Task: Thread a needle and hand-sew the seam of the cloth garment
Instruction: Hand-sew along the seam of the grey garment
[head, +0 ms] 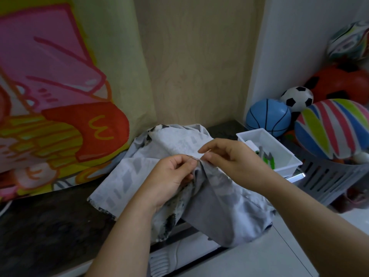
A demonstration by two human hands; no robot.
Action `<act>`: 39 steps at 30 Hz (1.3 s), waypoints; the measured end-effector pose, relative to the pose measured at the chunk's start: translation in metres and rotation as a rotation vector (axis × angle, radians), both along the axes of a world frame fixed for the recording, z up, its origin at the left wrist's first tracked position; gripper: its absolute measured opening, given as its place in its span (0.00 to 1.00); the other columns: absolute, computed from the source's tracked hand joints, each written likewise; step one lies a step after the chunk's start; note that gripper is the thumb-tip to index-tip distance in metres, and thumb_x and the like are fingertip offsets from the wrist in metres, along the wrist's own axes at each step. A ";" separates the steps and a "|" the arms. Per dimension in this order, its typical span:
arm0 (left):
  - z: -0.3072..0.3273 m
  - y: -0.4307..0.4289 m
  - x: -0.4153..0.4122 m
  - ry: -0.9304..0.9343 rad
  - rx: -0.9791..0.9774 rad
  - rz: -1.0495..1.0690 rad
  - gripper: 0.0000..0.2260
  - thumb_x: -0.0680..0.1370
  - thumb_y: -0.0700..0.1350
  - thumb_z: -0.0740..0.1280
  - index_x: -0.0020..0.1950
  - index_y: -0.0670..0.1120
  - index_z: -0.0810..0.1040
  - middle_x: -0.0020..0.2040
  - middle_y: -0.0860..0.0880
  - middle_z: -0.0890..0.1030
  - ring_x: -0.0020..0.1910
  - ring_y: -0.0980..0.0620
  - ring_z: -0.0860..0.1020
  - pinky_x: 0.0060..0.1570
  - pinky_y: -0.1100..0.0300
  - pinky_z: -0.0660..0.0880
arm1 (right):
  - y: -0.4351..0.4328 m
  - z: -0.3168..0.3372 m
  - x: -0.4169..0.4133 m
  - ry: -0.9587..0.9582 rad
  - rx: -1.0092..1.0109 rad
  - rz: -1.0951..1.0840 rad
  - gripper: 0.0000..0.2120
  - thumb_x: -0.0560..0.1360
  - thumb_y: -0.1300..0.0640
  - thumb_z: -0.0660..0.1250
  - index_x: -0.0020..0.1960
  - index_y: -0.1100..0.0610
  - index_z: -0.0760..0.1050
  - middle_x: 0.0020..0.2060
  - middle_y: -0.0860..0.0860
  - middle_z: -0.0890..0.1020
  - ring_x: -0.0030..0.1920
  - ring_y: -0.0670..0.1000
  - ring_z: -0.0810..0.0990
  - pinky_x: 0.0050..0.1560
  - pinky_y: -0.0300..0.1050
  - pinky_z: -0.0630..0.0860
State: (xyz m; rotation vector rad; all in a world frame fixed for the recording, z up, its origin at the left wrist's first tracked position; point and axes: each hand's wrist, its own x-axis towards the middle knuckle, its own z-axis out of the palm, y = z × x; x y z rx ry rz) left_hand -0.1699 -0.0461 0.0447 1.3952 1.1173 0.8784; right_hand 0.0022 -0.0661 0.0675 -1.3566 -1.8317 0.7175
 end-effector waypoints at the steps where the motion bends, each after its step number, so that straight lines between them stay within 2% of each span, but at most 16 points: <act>1: 0.000 0.000 0.000 0.004 0.003 0.005 0.08 0.78 0.45 0.66 0.41 0.49 0.82 0.32 0.54 0.78 0.32 0.60 0.74 0.40 0.66 0.72 | -0.001 0.002 -0.001 0.032 -0.028 0.008 0.05 0.77 0.54 0.65 0.52 0.48 0.77 0.38 0.46 0.84 0.38 0.45 0.81 0.40 0.37 0.77; 7: -0.003 0.000 0.002 0.032 -0.003 0.000 0.10 0.78 0.46 0.66 0.38 0.50 0.82 0.32 0.52 0.77 0.32 0.60 0.74 0.39 0.64 0.71 | -0.001 -0.003 -0.009 -0.052 0.060 -0.014 0.02 0.73 0.55 0.70 0.46 0.51 0.81 0.38 0.43 0.83 0.41 0.40 0.79 0.44 0.28 0.73; 11: -0.005 0.002 0.002 0.108 -0.014 -0.010 0.08 0.77 0.51 0.67 0.41 0.51 0.82 0.31 0.56 0.78 0.33 0.60 0.75 0.41 0.62 0.72 | 0.000 -0.008 -0.013 -0.164 0.125 -0.074 0.02 0.74 0.55 0.68 0.44 0.48 0.79 0.45 0.44 0.80 0.46 0.42 0.75 0.48 0.35 0.72; 13: -0.008 0.004 0.000 0.135 -0.043 0.004 0.09 0.77 0.53 0.67 0.42 0.51 0.83 0.32 0.56 0.79 0.35 0.58 0.76 0.44 0.59 0.74 | 0.000 -0.003 -0.014 -0.112 0.148 -0.146 0.05 0.75 0.55 0.67 0.43 0.45 0.75 0.50 0.46 0.75 0.50 0.44 0.72 0.51 0.35 0.68; 16: -0.011 0.006 -0.002 0.167 -0.073 0.066 0.10 0.77 0.50 0.67 0.42 0.47 0.83 0.31 0.54 0.78 0.36 0.54 0.75 0.45 0.55 0.73 | 0.000 0.016 -0.007 0.166 0.170 -0.391 0.06 0.77 0.55 0.64 0.43 0.45 0.74 0.50 0.49 0.76 0.46 0.43 0.74 0.45 0.26 0.68; 18: -0.012 0.008 -0.002 0.182 -0.092 0.106 0.11 0.78 0.49 0.67 0.43 0.44 0.82 0.32 0.52 0.78 0.36 0.52 0.74 0.44 0.54 0.72 | 0.002 0.029 0.001 0.549 0.108 -0.459 0.05 0.80 0.57 0.60 0.47 0.52 0.74 0.47 0.49 0.81 0.45 0.40 0.78 0.48 0.26 0.73; 20: -0.012 0.008 -0.003 0.194 -0.098 0.136 0.11 0.78 0.49 0.67 0.43 0.43 0.82 0.32 0.51 0.77 0.36 0.52 0.73 0.43 0.55 0.72 | 0.001 0.040 0.006 1.190 -0.082 -0.290 0.08 0.81 0.60 0.56 0.44 0.57 0.70 0.36 0.50 0.82 0.41 0.46 0.82 0.49 0.40 0.80; 21: -0.012 0.008 -0.003 0.199 -0.094 0.145 0.11 0.78 0.49 0.66 0.44 0.42 0.82 0.31 0.52 0.77 0.35 0.53 0.73 0.43 0.56 0.72 | -0.003 0.044 0.007 1.465 -0.213 -0.165 0.10 0.80 0.62 0.54 0.41 0.58 0.68 0.29 0.50 0.77 0.33 0.47 0.80 0.42 0.43 0.81; 22: -0.012 0.008 -0.002 0.206 -0.089 0.151 0.11 0.78 0.49 0.66 0.44 0.42 0.82 0.31 0.52 0.76 0.35 0.53 0.73 0.43 0.57 0.72 | -0.006 0.049 0.007 1.614 -0.362 -0.054 0.10 0.79 0.63 0.54 0.39 0.58 0.65 0.26 0.49 0.71 0.27 0.46 0.73 0.33 0.40 0.79; 23: -0.012 0.008 -0.002 0.212 -0.088 0.153 0.11 0.78 0.49 0.66 0.44 0.42 0.82 0.30 0.52 0.76 0.34 0.54 0.73 0.42 0.58 0.72 | -0.009 0.052 0.006 1.616 -0.517 0.039 0.09 0.77 0.63 0.55 0.38 0.57 0.64 0.25 0.48 0.65 0.24 0.44 0.66 0.27 0.36 0.73; 24: -0.011 0.009 -0.002 0.214 -0.089 0.153 0.11 0.78 0.49 0.66 0.43 0.43 0.82 0.30 0.52 0.76 0.34 0.54 0.73 0.42 0.59 0.72 | -0.012 0.053 0.004 1.507 -0.642 0.106 0.08 0.75 0.63 0.56 0.37 0.56 0.63 0.25 0.47 0.61 0.23 0.43 0.60 0.24 0.33 0.67; 26: -0.010 0.008 -0.002 0.196 -0.096 0.146 0.11 0.78 0.49 0.66 0.41 0.44 0.81 0.30 0.52 0.76 0.34 0.54 0.73 0.40 0.60 0.71 | -0.014 0.047 0.000 1.086 -0.735 0.155 0.08 0.76 0.62 0.57 0.38 0.56 0.66 0.25 0.47 0.59 0.23 0.43 0.57 0.23 0.33 0.64; 29: -0.010 0.008 -0.001 0.193 -0.092 0.143 0.11 0.78 0.50 0.67 0.43 0.44 0.83 0.33 0.50 0.78 0.35 0.53 0.74 0.42 0.58 0.72 | -0.014 0.026 -0.009 0.387 -0.590 0.025 0.05 0.79 0.58 0.62 0.48 0.57 0.75 0.24 0.48 0.71 0.24 0.44 0.70 0.29 0.39 0.77; 31: -0.011 0.009 -0.001 0.190 -0.083 0.145 0.10 0.77 0.51 0.67 0.42 0.47 0.84 0.34 0.50 0.80 0.35 0.54 0.76 0.43 0.58 0.73 | -0.012 0.012 -0.013 0.126 -0.432 -0.044 0.08 0.75 0.53 0.68 0.50 0.56 0.77 0.26 0.48 0.75 0.27 0.42 0.75 0.36 0.38 0.80; 34: -0.011 0.009 -0.001 0.156 -0.078 0.123 0.10 0.76 0.50 0.68 0.37 0.50 0.84 0.34 0.50 0.80 0.35 0.54 0.76 0.44 0.57 0.73 | -0.010 0.000 -0.017 -0.112 -0.202 -0.116 0.10 0.70 0.47 0.72 0.46 0.52 0.79 0.23 0.44 0.70 0.23 0.38 0.70 0.26 0.28 0.65; 39: -0.011 0.007 -0.002 0.141 -0.094 0.077 0.10 0.75 0.51 0.69 0.35 0.52 0.84 0.30 0.54 0.78 0.36 0.55 0.76 0.47 0.56 0.75 | -0.004 -0.010 -0.019 -0.051 -0.115 -0.174 0.08 0.71 0.52 0.73 0.41 0.56 0.80 0.17 0.43 0.69 0.22 0.40 0.69 0.24 0.30 0.63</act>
